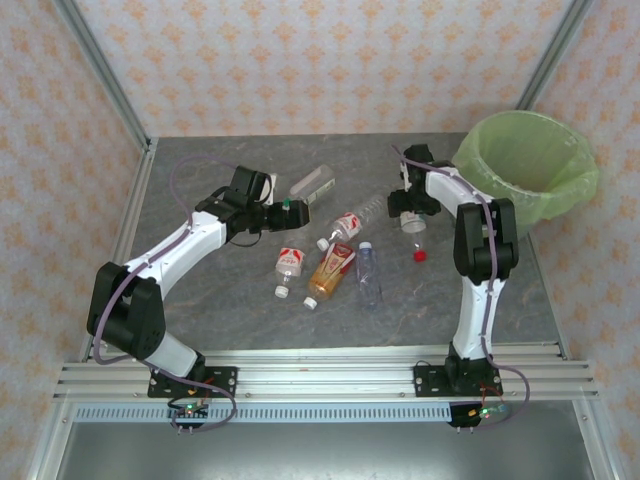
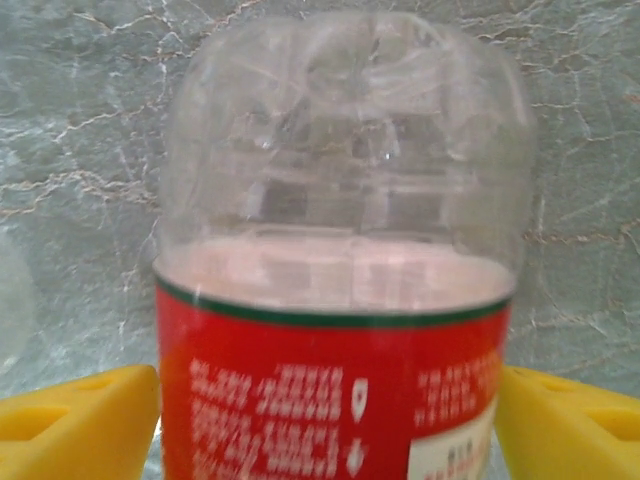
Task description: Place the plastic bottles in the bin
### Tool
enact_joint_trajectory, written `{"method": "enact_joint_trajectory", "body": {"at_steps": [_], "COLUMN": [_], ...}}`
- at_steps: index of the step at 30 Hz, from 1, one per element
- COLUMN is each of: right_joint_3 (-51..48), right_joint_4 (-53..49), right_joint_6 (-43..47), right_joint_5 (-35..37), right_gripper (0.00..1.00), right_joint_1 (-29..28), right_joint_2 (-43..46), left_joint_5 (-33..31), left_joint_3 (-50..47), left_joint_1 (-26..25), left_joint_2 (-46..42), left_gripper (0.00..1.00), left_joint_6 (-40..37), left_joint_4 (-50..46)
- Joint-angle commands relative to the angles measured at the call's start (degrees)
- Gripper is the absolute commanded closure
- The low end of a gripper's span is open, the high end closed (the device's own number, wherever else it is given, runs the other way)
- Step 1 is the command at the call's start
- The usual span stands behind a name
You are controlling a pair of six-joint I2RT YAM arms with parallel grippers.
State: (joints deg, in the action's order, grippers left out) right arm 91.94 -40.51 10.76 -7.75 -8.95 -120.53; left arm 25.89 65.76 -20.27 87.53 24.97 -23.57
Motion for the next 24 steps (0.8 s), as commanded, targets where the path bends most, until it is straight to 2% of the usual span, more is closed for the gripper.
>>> {"method": "enact_joint_trajectory", "body": {"at_steps": [1,8,18,24], "right_joint_3": [2.4,2.9,0.3,-0.7], "right_joint_4": [-2.6,-2.2,-1.6,-1.8], "right_joint_6": [-0.3,-3.1,-3.7,-3.6], "right_joint_5": [0.2,1.0,0.0,1.6], "right_gripper": [0.12,0.08,0.12,0.24], "right_joint_1": [0.3,0.2,0.2,0.3], "right_joint_2": [-1.9,-3.3,-2.0,-0.6], "left_joint_5": [1.0,0.7,0.4,0.3], "left_joint_3": [2.0,2.3,2.7,2.8], "left_joint_1": [-0.2,-0.2,-0.2,-0.3], "left_joint_2": [-0.1,0.2,-0.2,-0.3], "left_gripper": [0.0,0.0,0.0,0.0], "left_joint_6": [-1.1,-1.3,-1.3,-1.2], "left_joint_4": [0.2,-0.4,-1.2,-1.5]}}
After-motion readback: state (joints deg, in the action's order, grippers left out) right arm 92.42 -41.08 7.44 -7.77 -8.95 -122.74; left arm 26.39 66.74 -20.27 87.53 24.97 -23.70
